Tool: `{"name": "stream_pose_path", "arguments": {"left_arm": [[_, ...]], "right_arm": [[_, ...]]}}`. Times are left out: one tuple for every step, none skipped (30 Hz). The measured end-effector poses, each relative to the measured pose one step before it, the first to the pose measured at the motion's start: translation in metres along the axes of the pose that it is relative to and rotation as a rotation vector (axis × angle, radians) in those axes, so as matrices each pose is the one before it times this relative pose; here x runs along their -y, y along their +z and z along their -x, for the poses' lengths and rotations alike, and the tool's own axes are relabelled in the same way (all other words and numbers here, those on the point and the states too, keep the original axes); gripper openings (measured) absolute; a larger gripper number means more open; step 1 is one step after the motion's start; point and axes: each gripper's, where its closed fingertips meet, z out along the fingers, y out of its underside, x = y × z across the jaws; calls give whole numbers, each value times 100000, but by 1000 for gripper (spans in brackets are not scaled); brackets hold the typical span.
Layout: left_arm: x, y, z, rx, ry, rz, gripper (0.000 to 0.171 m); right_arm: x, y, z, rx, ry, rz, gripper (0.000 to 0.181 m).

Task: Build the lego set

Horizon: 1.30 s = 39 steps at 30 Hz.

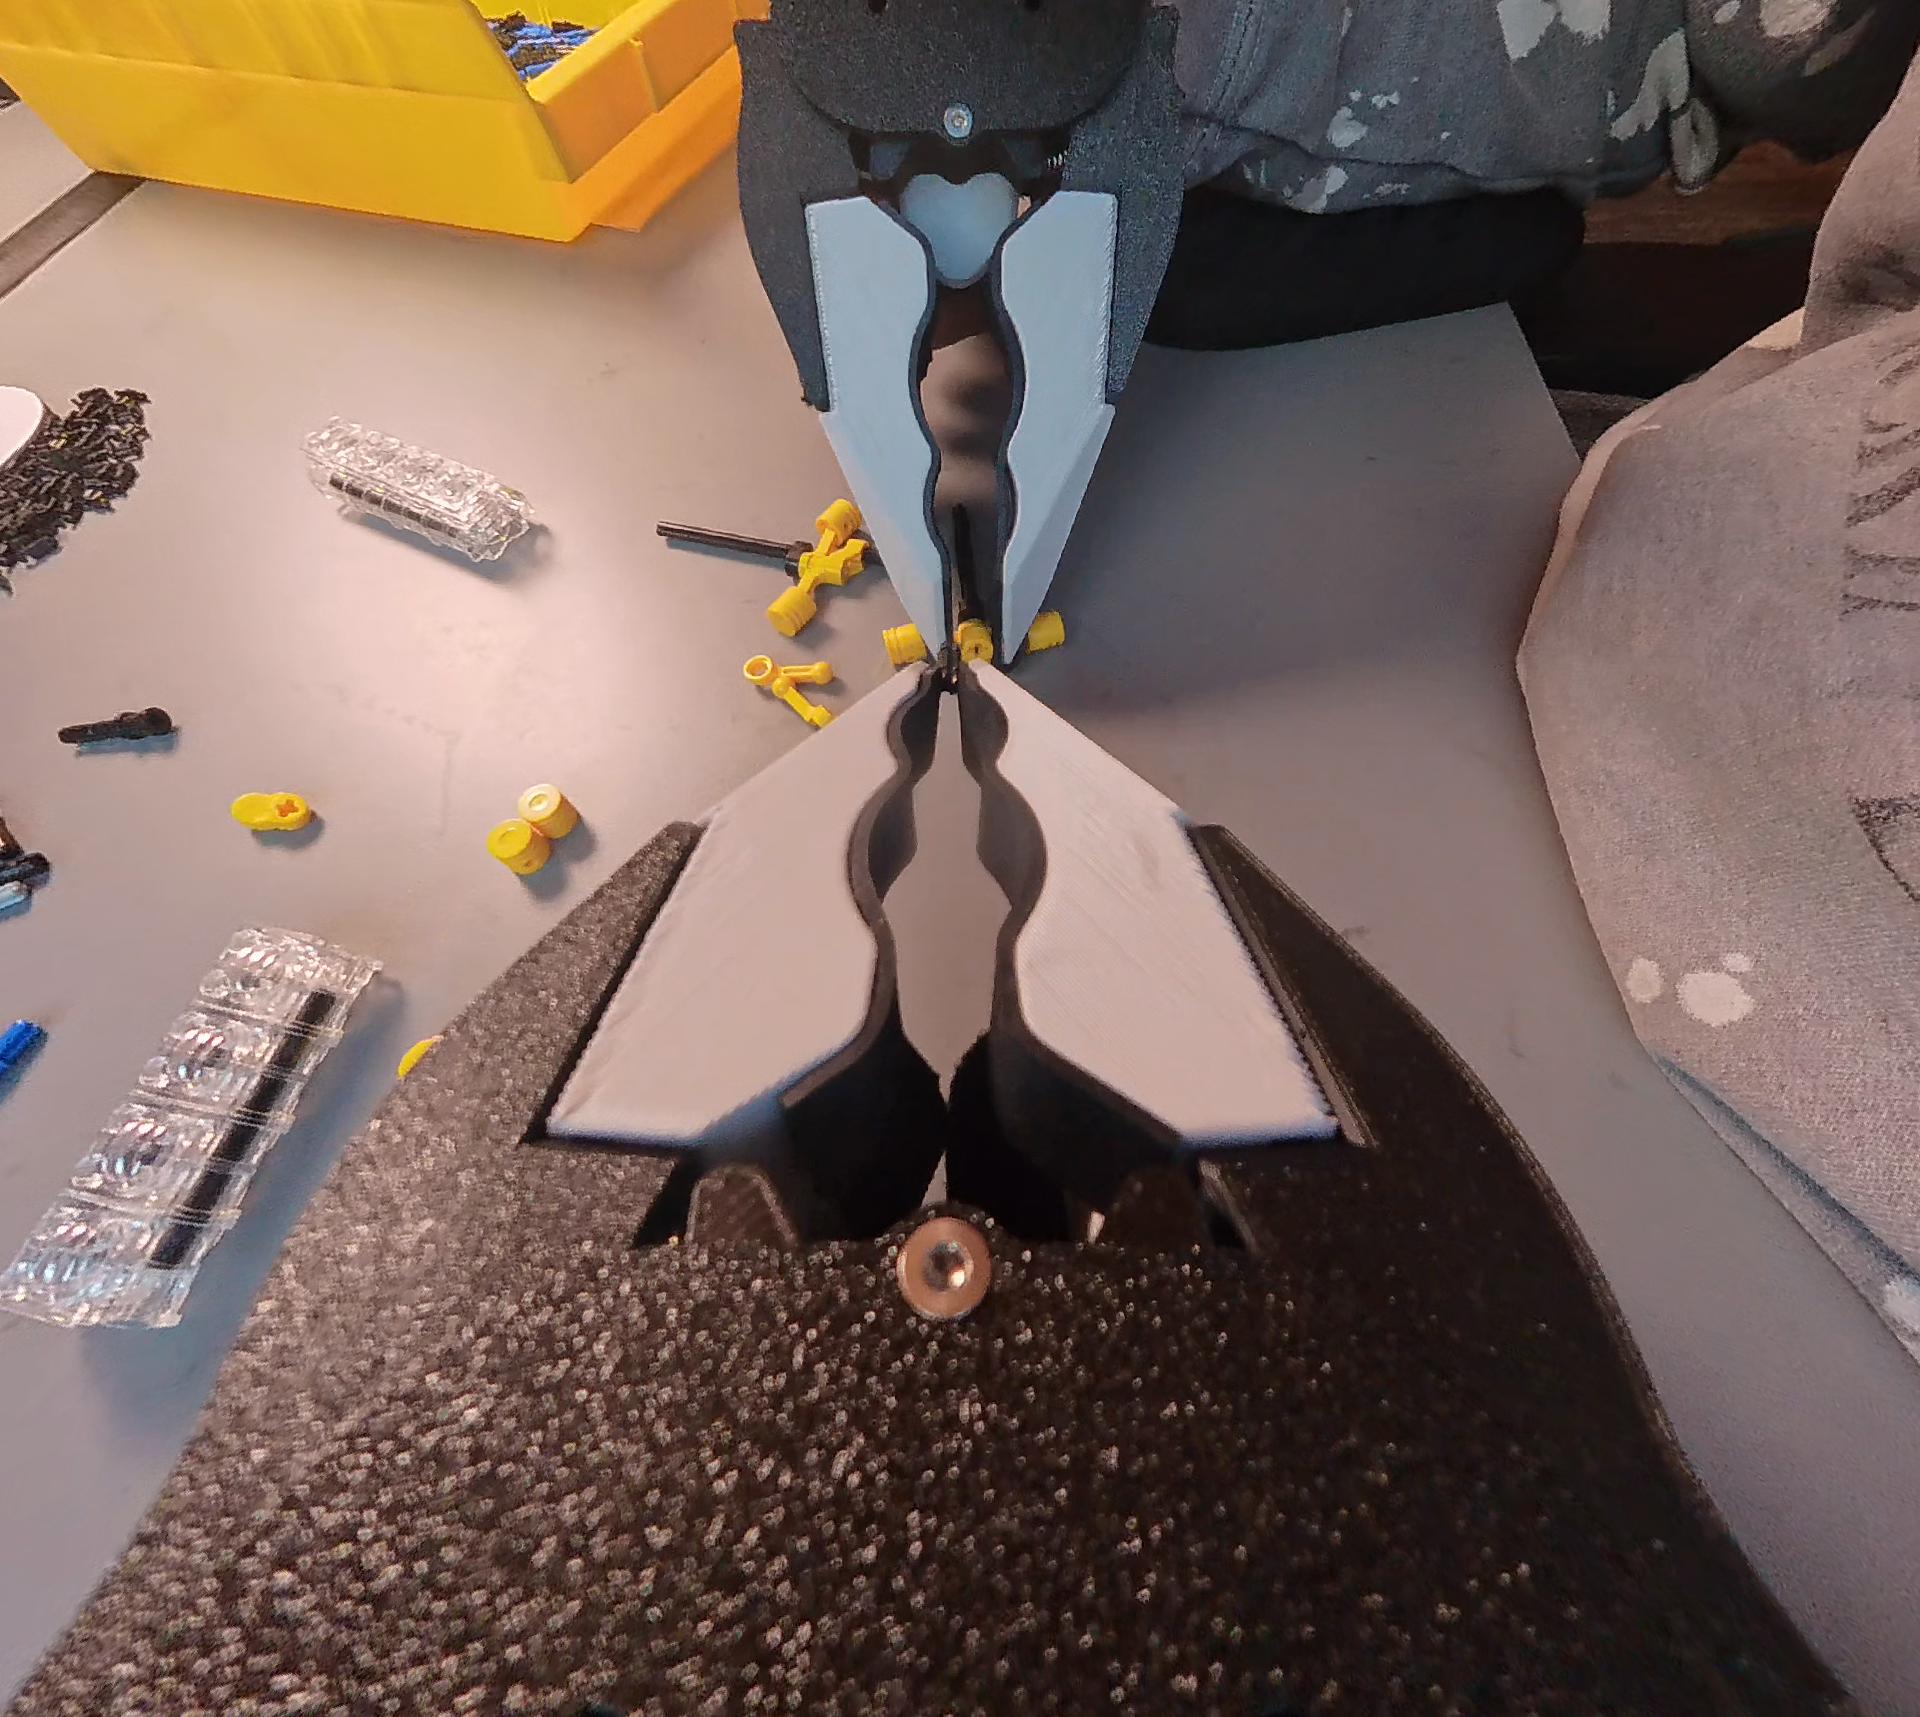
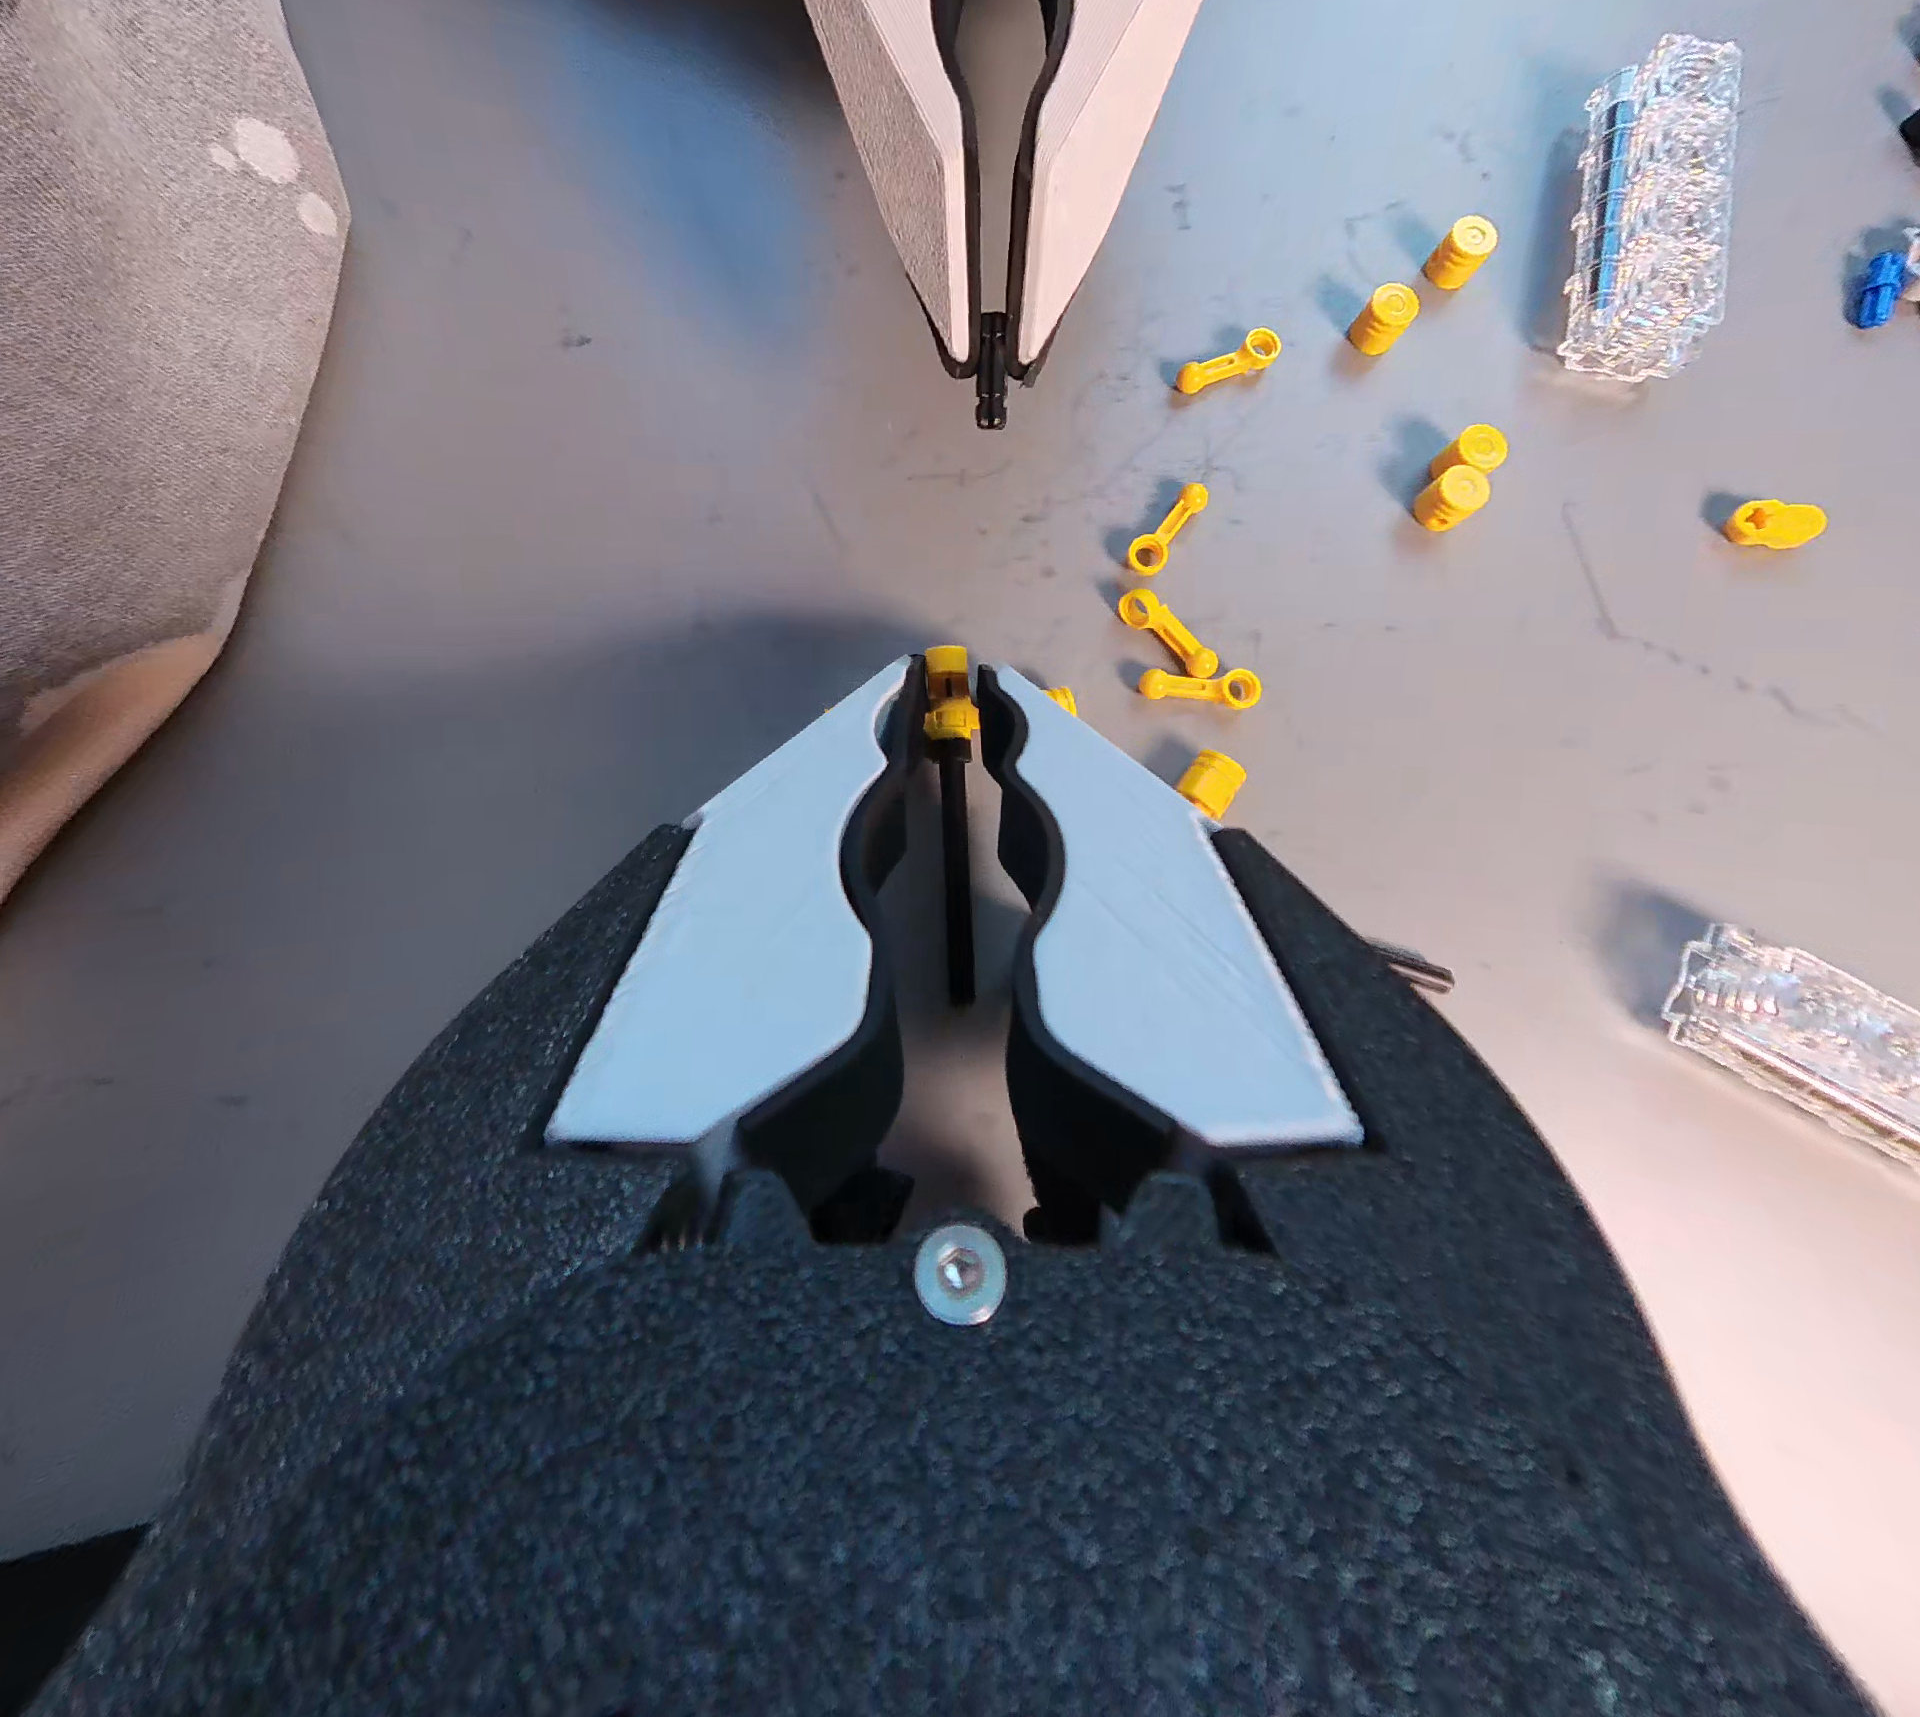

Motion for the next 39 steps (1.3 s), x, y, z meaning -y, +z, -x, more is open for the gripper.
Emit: {"name": "stream_pose_path", "arguments": {"left_arm": [[7,22,6,0,-16,33,4],[-12,16,4,-29,-55,78,4],[-20,22,0,-62,-106,170,4],[-18,19,-5,-75,-23,149,4],[-16,13,-17,-71,47,103,4],[-15,7,-12,-71,51,73,4],[-11,15,-21,-97,35,72,4],[-5,7,-17,-153,10,80,4],[-14,7,-23,-137,21,67,4],[-3,4,-13,-88,55,50,4],[-13,10,-32,-118,54,72,4],[-6,6,-7,-94,36,87,4],[-16,12,-27,-130,25,107,4],[-18,15,-20,-138,11,134,4],[-18,11,-18,-72,34,124,4],[-4,13,-9,-83,45,100,4],[-16,13,-23,-99,18,105,4],[-13,8,-12,-65,30,54,4],[-1,2,-18,-62,55,19,4],[16,2,-24,-104,58,-39,4],[59,1,-56,-184,-61,-336,4],[168,14,-102,-454,-325,-775,3],[208,26,-122,-534,-455,-997,3],[225,36,-62,-294,-445,-1011,3],[202,32,-27,-215,-611,-921,3],[186,39,7,-188,-679,-750,3],[135,42,28,-79,-388,-564,3],[52,54,11,-90,-81,-165,3],[38,35,34,156,191,-209,3],[82,17,17,136,219,-478,3],[135,2,4,73,148,-723,4],[81,37,-35,-208,49,-400,4],[23,57,-6,63,262,4,4],[48,55,-10,169,499,-226,4],[139,2,-9,212,328,-744,4],[184,-35,20,309,256,-1084,4],[83,-27,-5,101,339,-439,4],[16,-1,10,255,516,-135,4],[13,-14,29,365,382,-56,4]], "right_arm": [[-41,-41,48,329,-69,182,10],[-47,-46,56,295,-87,207,10],[-34,-27,69,378,-194,100,10],[-24,-15,38,183,-213,144,10],[-48,-15,64,309,-220,292,10],[-24,-15,72,429,-215,141,12],[-30,-27,44,281,-119,251,14],[-18,-51,27,214,-141,112,15],[15,-90,3,93,-104,-153,16],[42,-116,15,151,-82,-314,16],[54,-114,29,276,-96,-231,16],[-7,-83,-4,60,-111,78,16],[-66,-39,-13,75,-168,369,16],[-36,-1,-7,3,-68,86,16],[-51,35,8,163,125,222,15],[-117,75,4,45,85,589,12],[-224,102,-48,-269,-202,1129,8],[75,60,-23,-63,-16,-617,7],[20,30,8,107,12,-268,7],[1,-7,-12,82,-249,-158,7],[22,-10,-63,-222,59,-544,7],[119,-32,-175,-786,614,-1548,7],[199,-63,-101,23,1602,-2311,6],[414,-158,-31,351,1666,-3648,7],[609,-171,15,152,1247,-4413,7],[647,-125,31,-239,595,-4163,7],[438,-69,-22,-835,-299,-2477,7],[435,-86,-84,-1180,-868,-2382,7],[531,-132,-71,-792,-226,-2920,7],[531,-141,-30,-326,169,-2920,7],[372,-112,47,97,55,-2116,7],[227,-55,-4,-224,-118,-1336,7],[133,-27,67,234,11,-799,7],[119,-4,52,189,161,-632,7],[3,2,-7,-80,65,-24,7],[31,4,17,25,6,-169,7],[72,-17,31,79,129,-464,7],[66,-49,20,127,102,-476,7],[90,-71,-7,124,399,-716,7]]}}
